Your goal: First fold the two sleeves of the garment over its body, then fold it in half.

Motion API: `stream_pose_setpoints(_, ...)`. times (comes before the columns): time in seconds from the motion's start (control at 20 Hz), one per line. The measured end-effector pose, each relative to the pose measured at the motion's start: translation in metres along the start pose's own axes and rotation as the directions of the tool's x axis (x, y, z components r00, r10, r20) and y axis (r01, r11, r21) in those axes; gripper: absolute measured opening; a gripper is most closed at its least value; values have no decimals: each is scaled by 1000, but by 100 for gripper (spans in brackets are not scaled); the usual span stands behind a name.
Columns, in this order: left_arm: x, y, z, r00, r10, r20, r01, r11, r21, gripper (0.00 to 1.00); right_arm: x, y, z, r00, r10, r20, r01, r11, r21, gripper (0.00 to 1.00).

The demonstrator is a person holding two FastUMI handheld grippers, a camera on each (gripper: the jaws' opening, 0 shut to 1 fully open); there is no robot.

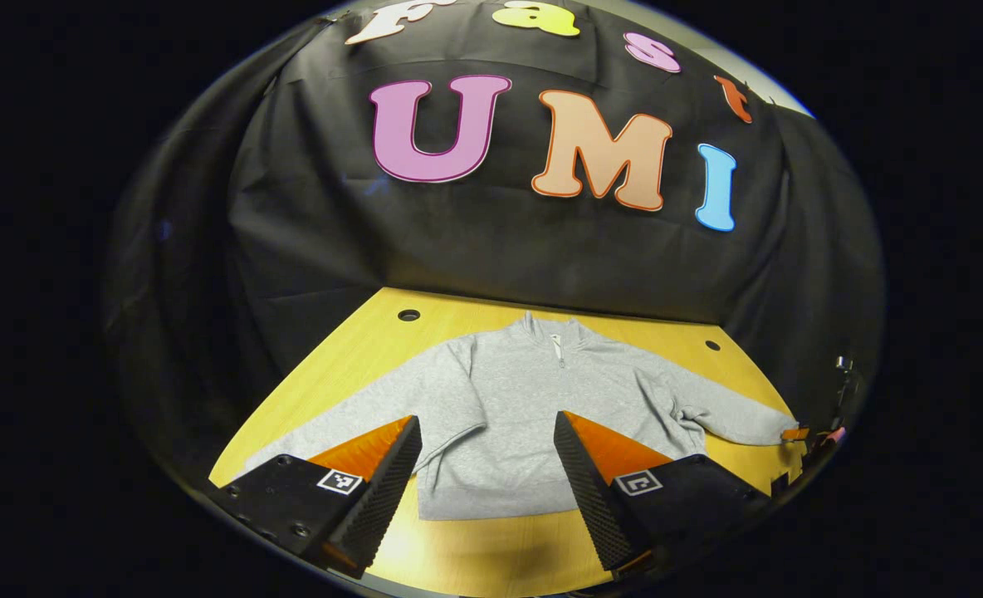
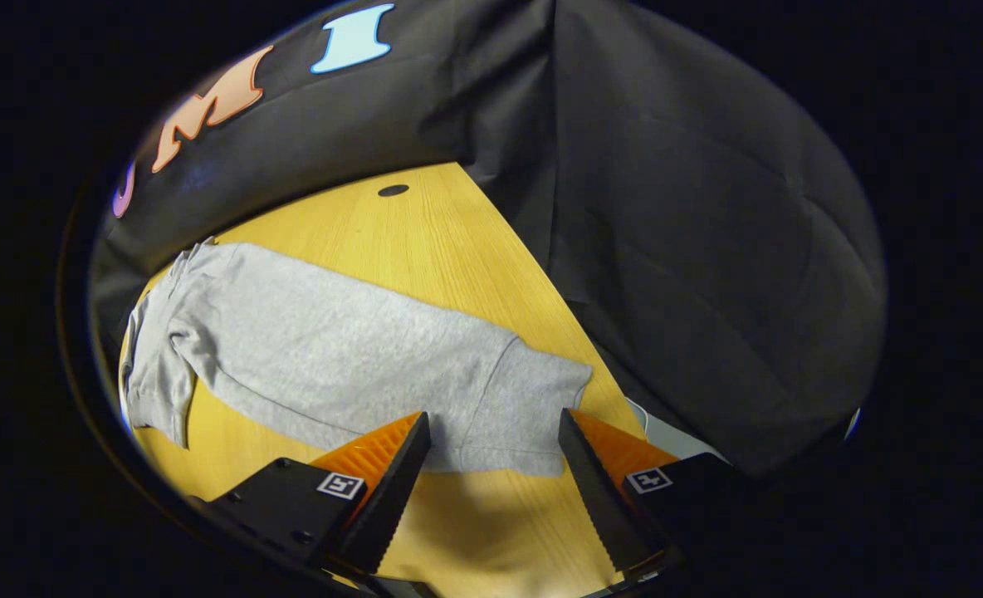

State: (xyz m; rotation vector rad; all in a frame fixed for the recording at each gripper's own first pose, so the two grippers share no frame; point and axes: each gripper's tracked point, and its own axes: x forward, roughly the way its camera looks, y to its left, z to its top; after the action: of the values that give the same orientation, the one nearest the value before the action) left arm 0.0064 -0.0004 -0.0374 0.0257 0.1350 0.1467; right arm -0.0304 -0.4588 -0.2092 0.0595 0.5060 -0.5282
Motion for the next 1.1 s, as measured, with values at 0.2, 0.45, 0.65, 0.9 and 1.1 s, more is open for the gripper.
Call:
stream_pose_setpoints(0.2,1,-5,-4,1000,1,-6,-1,1000,-10,94,-1,-2,-3,1000,1,-7,-1,1000,16,96)
stream_pose_setpoints(0.45,2,-13,-8,1000,-15,-14,15,1000,-9,94,-3,5,-3,1000,20,-19,-19,1000,20,60)
stream_pose_setpoints(0.65,2,-14,-8,1000,-27,-15,27,1000,1,94,-3,9,-4,999,-21,-35,23,999,48,12)
stream_pose_setpoints(0.9,-1,-9,-8,999,-43,-15,43,999,9,94,-11,11,-1,996,-80,-39,83,993,88,12)
stream_pose_setpoints(1.1,-1,-2,-11,998,-65,-15,65,998,6,94,-27,22,12,996,-93,1,92,988,126,12)
